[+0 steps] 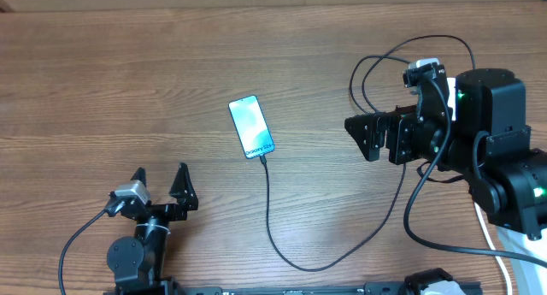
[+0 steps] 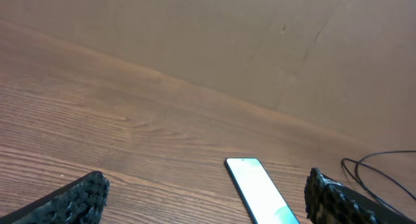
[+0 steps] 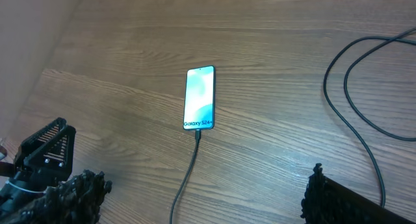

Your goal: Plug charger to phone and switch on socket

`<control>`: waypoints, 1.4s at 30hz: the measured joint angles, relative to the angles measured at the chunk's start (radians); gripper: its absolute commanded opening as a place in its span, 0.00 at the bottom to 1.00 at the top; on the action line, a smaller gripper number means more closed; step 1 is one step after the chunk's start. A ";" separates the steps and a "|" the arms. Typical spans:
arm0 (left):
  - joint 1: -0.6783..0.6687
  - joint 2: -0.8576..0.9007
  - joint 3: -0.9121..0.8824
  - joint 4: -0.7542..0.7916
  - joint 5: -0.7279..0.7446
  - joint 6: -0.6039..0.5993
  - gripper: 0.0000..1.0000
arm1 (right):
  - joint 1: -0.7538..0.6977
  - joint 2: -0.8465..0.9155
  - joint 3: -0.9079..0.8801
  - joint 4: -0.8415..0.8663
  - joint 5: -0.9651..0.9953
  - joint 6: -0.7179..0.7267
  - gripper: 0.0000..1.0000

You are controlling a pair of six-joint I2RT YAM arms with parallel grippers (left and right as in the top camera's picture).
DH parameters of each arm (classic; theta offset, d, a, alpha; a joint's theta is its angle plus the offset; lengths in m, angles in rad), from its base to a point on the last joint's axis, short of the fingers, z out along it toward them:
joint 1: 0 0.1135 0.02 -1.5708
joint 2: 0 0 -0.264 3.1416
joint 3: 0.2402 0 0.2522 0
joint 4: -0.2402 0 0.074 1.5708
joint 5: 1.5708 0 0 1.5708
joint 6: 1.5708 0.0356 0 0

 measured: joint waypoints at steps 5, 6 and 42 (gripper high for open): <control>0.000 0.000 0.000 0.000 0.000 0.006 1.00 | 0.000 0.000 0.000 0.000 0.000 0.000 1.00; 0.000 0.000 0.000 0.000 0.000 0.006 1.00 | 0.000 0.000 0.000 0.000 0.000 0.000 1.00; 0.000 0.000 0.000 0.000 -0.008 0.007 0.99 | 0.000 -0.263 -0.416 0.454 0.116 -0.106 1.00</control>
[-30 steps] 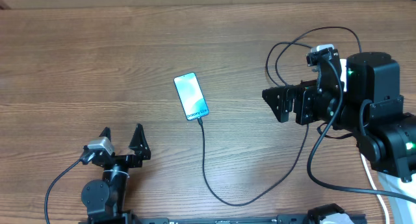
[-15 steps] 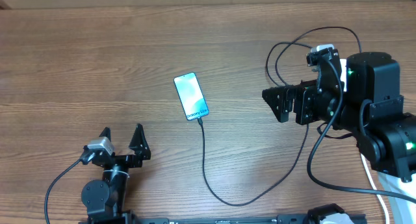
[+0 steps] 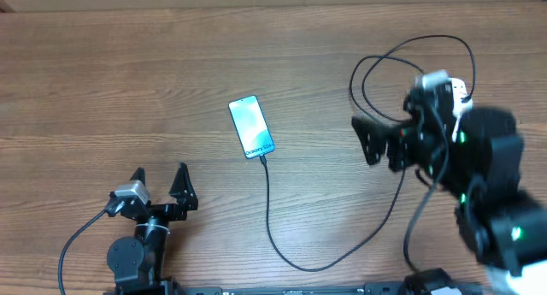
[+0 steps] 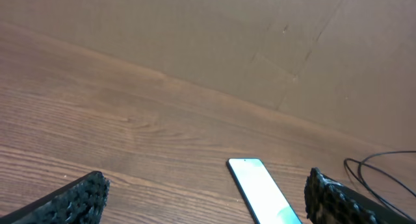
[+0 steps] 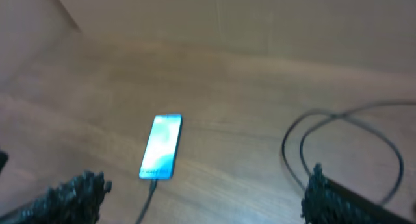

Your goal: Plug charger to phone and switch on socket

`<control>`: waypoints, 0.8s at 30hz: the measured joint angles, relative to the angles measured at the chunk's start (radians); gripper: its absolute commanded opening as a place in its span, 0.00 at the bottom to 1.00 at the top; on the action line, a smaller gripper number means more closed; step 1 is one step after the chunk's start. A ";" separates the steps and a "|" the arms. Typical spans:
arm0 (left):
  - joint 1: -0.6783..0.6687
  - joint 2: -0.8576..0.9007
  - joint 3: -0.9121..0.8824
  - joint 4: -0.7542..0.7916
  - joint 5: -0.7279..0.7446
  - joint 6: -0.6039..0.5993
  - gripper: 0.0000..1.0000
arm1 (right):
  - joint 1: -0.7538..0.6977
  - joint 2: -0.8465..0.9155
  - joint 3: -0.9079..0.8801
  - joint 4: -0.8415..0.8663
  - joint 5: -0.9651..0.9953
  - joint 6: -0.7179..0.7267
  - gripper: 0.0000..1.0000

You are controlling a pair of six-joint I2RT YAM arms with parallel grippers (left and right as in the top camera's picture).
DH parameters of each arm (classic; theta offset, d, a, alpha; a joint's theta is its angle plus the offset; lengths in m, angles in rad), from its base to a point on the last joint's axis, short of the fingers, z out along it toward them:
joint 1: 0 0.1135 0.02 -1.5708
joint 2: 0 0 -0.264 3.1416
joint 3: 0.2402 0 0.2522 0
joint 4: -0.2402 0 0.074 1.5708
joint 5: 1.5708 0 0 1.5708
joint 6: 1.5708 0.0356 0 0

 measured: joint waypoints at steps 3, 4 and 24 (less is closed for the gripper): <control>0.000 0.000 0.000 0.000 0.000 0.000 0.99 | 0.000 -0.142 -0.190 0.156 0.003 -0.010 1.00; 0.000 0.000 0.000 0.000 0.000 0.000 0.99 | 0.000 -0.182 -0.248 0.192 0.004 -0.010 1.00; 0.000 0.000 0.000 0.000 0.000 0.000 1.00 | -0.039 -0.804 -0.980 0.761 0.012 -0.022 1.00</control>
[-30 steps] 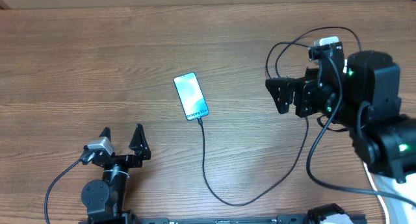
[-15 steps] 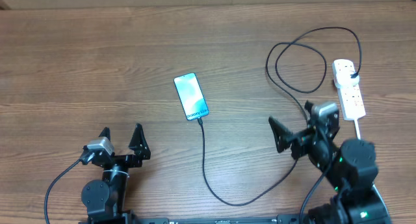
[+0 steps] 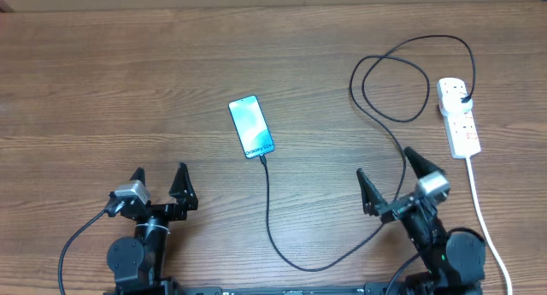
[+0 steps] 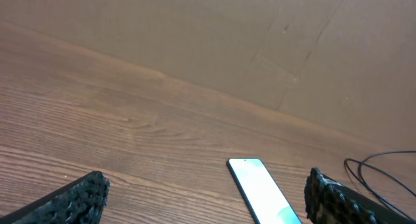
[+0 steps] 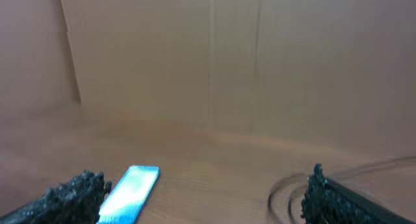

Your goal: Plug charger to phone and switch on socket

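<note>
The phone [image 3: 252, 126] lies face up with its screen lit, and the black charger cable [image 3: 269, 218] is plugged into its near end. That cable loops right and back to the white socket strip [image 3: 457, 118] at the far right. My left gripper [image 3: 159, 182] rests open at the front left, the phone [image 4: 260, 195] ahead of it. At the front right my right gripper [image 3: 389, 179] also stands open and empty, with the phone [image 5: 130, 193] showing low on its left.
A cardboard wall [image 4: 260, 49] runs along the table's far edge. The socket strip's white lead [image 3: 487, 235] trails down the right side toward the front. Cable loops [image 3: 393, 81] lie between the phone and the socket strip.
My right arm has dropped from over the right middle of the table to the front right edge. The socket strip it covered is now in plain sight. The left arm is unmoved.
My right arm hung open over the socket strip, with the phone lit and the cable plugged in. Then it had lifted back a little, blurred. Now it rests low at the front right. The left gripper stayed open at the front left throughout.
</note>
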`<control>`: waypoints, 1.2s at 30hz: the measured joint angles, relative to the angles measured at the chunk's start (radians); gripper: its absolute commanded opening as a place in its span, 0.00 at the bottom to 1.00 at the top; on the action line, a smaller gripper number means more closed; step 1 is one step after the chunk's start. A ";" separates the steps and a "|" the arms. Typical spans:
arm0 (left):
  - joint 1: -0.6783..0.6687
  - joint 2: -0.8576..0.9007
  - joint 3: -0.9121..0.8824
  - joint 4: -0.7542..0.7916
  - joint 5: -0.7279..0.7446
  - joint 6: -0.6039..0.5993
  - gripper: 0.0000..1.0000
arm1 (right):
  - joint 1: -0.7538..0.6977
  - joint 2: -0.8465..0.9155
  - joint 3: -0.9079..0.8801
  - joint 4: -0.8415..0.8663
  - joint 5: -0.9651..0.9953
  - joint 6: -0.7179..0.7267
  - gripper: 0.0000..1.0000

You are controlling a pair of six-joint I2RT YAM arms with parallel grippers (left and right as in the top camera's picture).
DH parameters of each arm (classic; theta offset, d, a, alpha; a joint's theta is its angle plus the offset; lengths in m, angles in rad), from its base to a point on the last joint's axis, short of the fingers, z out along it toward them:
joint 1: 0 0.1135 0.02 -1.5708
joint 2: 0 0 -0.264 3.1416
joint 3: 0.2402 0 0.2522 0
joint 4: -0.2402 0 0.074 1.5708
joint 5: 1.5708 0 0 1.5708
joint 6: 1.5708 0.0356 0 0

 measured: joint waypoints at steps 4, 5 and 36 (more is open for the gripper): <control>0.000 0.000 0.000 0.000 0.000 0.000 1.00 | 0.000 -0.054 -0.044 0.117 0.011 0.000 1.00; 0.000 0.000 0.000 0.000 0.000 0.000 1.00 | 0.000 -0.060 -0.056 0.147 0.014 0.000 1.00; 0.000 0.000 0.000 0.000 0.000 0.000 0.99 | 0.001 -0.064 -0.095 -0.097 0.042 0.002 1.00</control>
